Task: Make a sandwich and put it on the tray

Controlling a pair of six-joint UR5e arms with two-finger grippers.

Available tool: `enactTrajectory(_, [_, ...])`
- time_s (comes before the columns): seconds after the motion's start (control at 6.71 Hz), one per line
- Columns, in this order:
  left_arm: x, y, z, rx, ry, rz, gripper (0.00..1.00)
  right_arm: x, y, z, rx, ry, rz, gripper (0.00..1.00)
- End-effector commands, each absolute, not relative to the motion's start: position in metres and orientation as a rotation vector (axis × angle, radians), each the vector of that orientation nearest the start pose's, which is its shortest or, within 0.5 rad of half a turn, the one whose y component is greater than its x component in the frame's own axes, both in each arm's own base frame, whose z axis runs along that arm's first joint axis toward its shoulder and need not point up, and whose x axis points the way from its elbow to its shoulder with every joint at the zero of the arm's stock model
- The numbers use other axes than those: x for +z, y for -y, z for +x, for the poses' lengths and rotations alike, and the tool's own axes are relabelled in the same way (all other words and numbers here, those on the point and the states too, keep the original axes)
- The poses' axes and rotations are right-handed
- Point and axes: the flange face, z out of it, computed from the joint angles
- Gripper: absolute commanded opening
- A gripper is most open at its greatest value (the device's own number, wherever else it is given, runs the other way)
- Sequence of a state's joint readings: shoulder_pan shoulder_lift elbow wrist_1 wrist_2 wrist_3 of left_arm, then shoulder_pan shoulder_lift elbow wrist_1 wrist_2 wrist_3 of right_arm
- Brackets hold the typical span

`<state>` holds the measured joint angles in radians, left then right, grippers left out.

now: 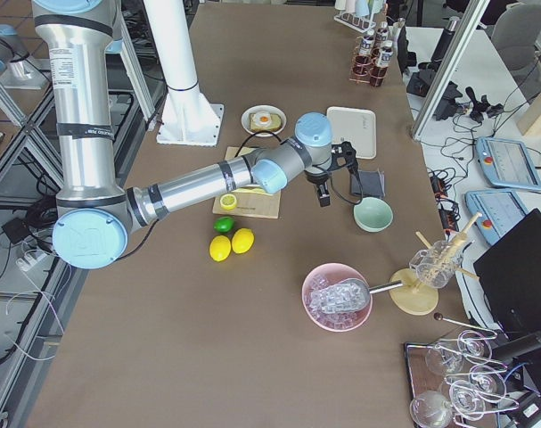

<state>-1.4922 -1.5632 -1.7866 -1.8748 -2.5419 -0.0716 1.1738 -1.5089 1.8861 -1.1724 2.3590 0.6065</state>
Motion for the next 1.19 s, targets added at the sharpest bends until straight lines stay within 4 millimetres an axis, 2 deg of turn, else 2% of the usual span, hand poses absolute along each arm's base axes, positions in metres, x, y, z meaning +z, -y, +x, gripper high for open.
enactTrajectory(0.0, [0.463, 0.491, 0.035, 0.120, -0.994, 0.324, 0.98, 0.364, 0.475, -0.243, -0.016, 1.071, 0.234, 1.00])
enactTrajectory(0.15, [0.451, 0.489, 0.056, 0.099, -1.014, 0.296, 0.98, 0.336, 0.445, -0.274, 0.025, 1.100, 0.213, 1.00])
enactTrajectory(0.3, [0.437, 0.489, 0.087, 0.076, -1.039, 0.280, 0.98, 0.320, 0.414, -0.308, 0.078, 1.112, 0.179, 1.00])
enactTrajectory(0.45, [0.426, 0.486, 0.134, 0.040, -1.020, 0.298, 0.98, 0.308, 0.385, -0.339, 0.101, 1.124, 0.152, 1.00])
enactTrajectory(0.6, [0.410, 0.486, 0.171, 0.013, -1.030, 0.287, 0.98, 0.309, 0.354, -0.361, 0.117, 1.114, 0.133, 0.98])
enactTrajectory(0.75, [0.396, 0.485, 0.186, -0.002, -1.052, 0.276, 0.98, 0.325, 0.317, -0.372, 0.146, 1.076, 0.114, 0.98])
enactTrajectory(0.89, [0.389, 0.482, 0.188, 0.005, -1.061, 0.283, 0.98, 0.342, 0.290, -0.390, 0.176, 1.034, 0.124, 0.98])
enactTrajectory(1.04, [0.388, 0.482, 0.188, 0.008, -1.062, 0.286, 0.98, 0.351, 0.275, -0.400, 0.209, 1.016, 0.112, 0.95])
